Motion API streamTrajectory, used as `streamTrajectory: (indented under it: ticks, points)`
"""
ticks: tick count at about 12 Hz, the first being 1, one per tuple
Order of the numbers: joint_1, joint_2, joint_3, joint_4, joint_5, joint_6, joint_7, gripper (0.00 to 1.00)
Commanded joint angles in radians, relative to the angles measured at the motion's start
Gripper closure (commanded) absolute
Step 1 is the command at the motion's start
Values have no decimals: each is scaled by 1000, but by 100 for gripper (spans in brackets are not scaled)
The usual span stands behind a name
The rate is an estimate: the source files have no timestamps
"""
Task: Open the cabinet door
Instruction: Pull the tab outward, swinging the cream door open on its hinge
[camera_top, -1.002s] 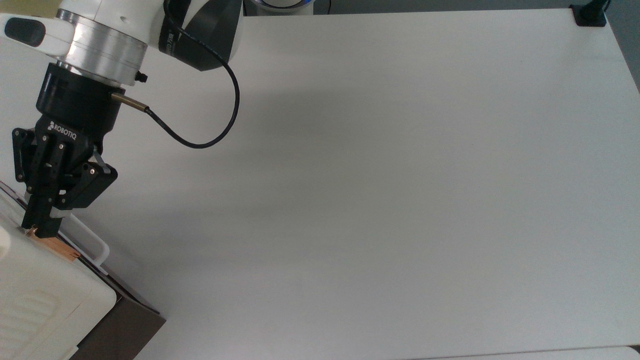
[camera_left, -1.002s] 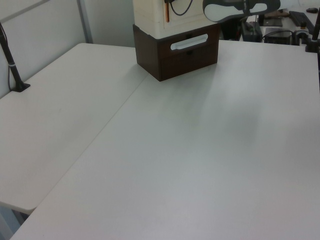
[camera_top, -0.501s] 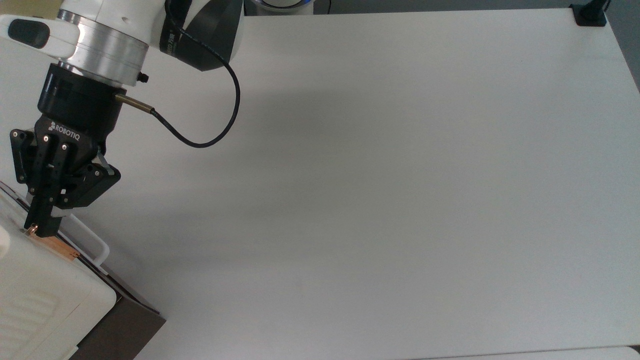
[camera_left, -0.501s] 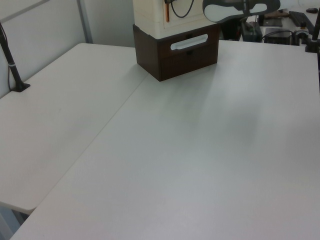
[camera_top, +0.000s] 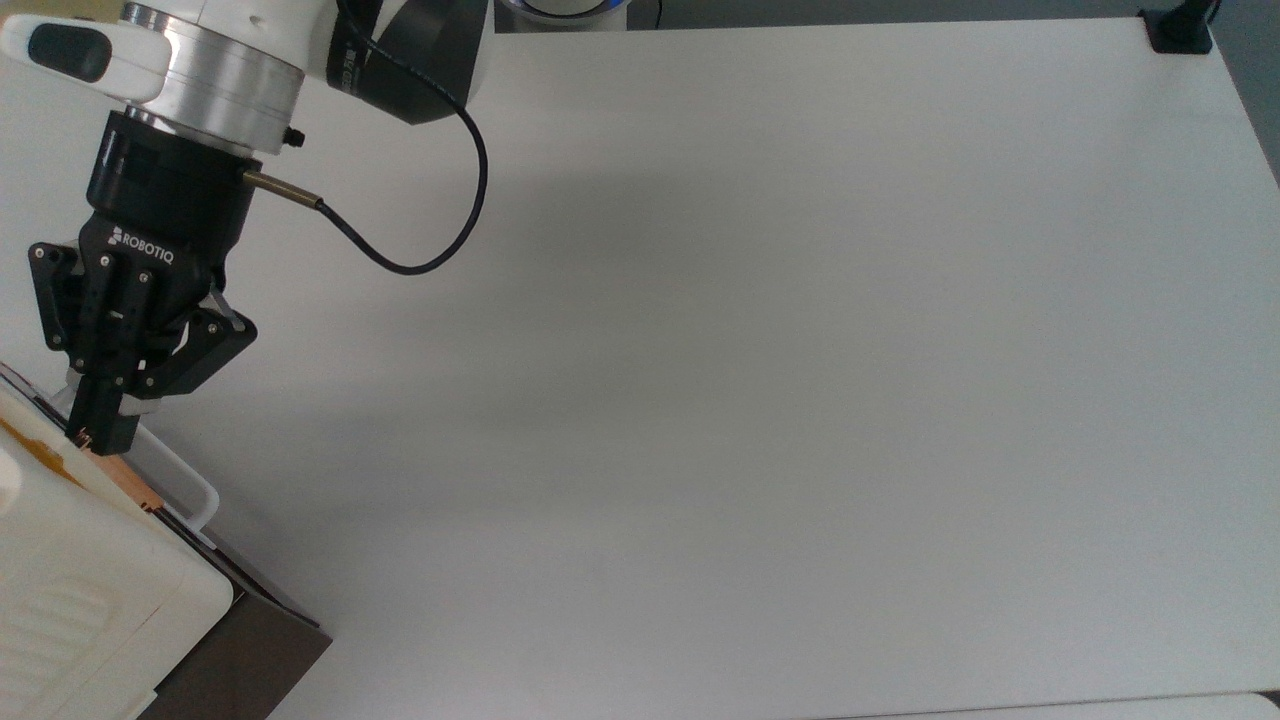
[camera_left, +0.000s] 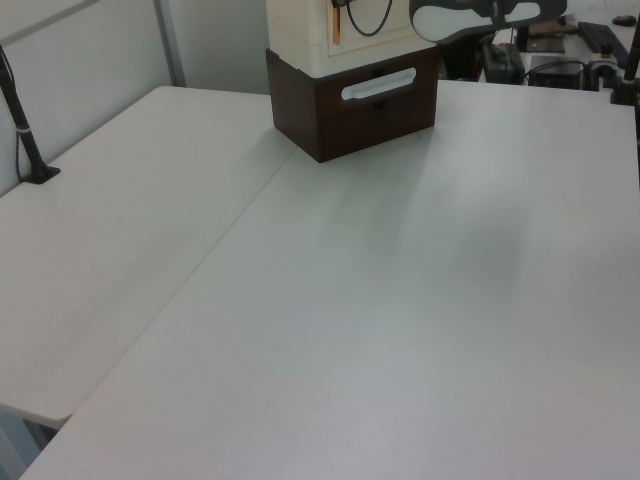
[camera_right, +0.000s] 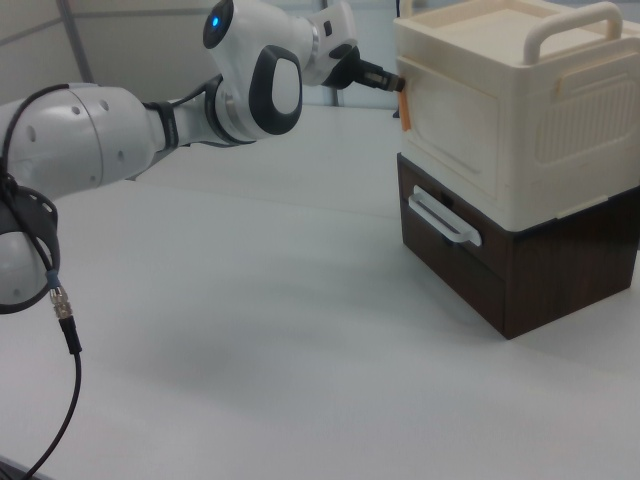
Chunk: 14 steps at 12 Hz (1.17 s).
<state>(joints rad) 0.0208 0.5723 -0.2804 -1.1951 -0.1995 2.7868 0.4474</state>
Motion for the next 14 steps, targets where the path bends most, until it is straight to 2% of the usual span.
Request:
streamTrajectory:
  ticks: [1, 5, 7, 10, 11, 12, 13, 14]
  points:
    - [11, -170, 19, -220, 5, -6, -75, 100]
    - [11, -225, 40, -277, 6, -10, -76, 98]
    - [10, -258, 40, -317, 6, -10, -78, 91]
    - [-8, -362, 81, -441, 8, -12, -76, 85]
    - [-10, -389, 82, -475, 8, -21, -78, 78]
    - [-10, -419, 82, -504, 8, -48, -78, 65]
    - [-10, -452, 87, -524, 8, -106, -78, 37]
    - [-10, -472, 96, -520, 12, -189, -78, 0]
